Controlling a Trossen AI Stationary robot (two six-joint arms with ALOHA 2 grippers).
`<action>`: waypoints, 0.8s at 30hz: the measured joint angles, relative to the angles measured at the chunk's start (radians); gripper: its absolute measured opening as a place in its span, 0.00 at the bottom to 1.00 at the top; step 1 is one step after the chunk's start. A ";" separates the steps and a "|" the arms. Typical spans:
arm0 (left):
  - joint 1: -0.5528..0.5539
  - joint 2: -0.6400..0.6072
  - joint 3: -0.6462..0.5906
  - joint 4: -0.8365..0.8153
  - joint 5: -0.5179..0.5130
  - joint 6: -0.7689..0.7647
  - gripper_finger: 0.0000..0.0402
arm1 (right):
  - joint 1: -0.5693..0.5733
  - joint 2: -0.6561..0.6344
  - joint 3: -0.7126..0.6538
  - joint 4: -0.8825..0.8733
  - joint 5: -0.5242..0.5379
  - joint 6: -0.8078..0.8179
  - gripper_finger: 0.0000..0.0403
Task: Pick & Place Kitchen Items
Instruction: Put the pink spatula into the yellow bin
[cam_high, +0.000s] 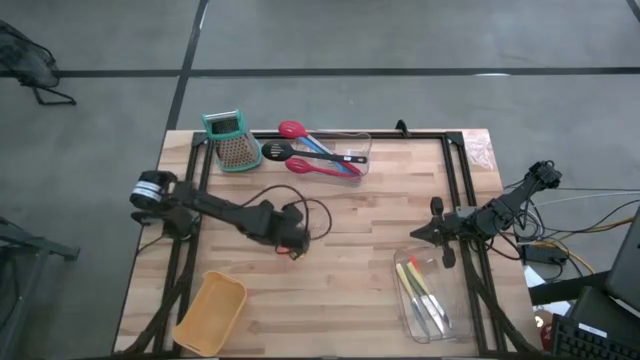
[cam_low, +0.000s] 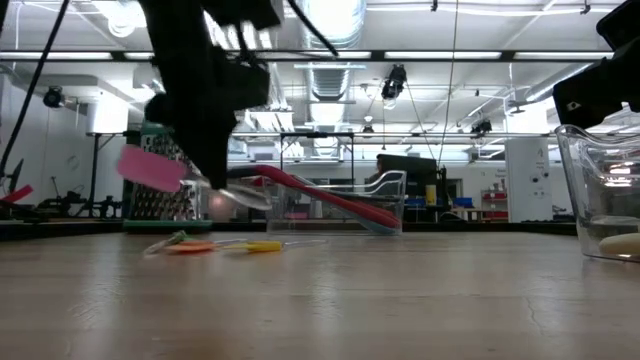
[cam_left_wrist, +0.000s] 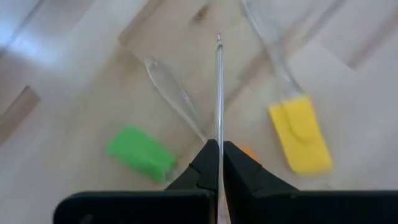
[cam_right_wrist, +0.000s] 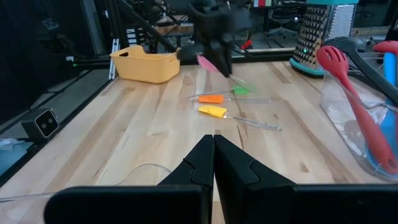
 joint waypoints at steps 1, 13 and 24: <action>-0.021 -0.007 0.014 -0.029 -0.002 -0.015 0.02 | 0.000 0.000 0.000 0.000 0.000 0.000 0.02; -0.448 -0.101 0.114 -0.175 -0.045 -0.359 0.02 | 0.000 0.000 0.000 0.000 0.000 0.000 0.02; -0.796 -0.115 0.106 -0.303 -0.131 -0.790 0.02 | 0.000 0.000 0.000 0.000 0.000 0.000 0.02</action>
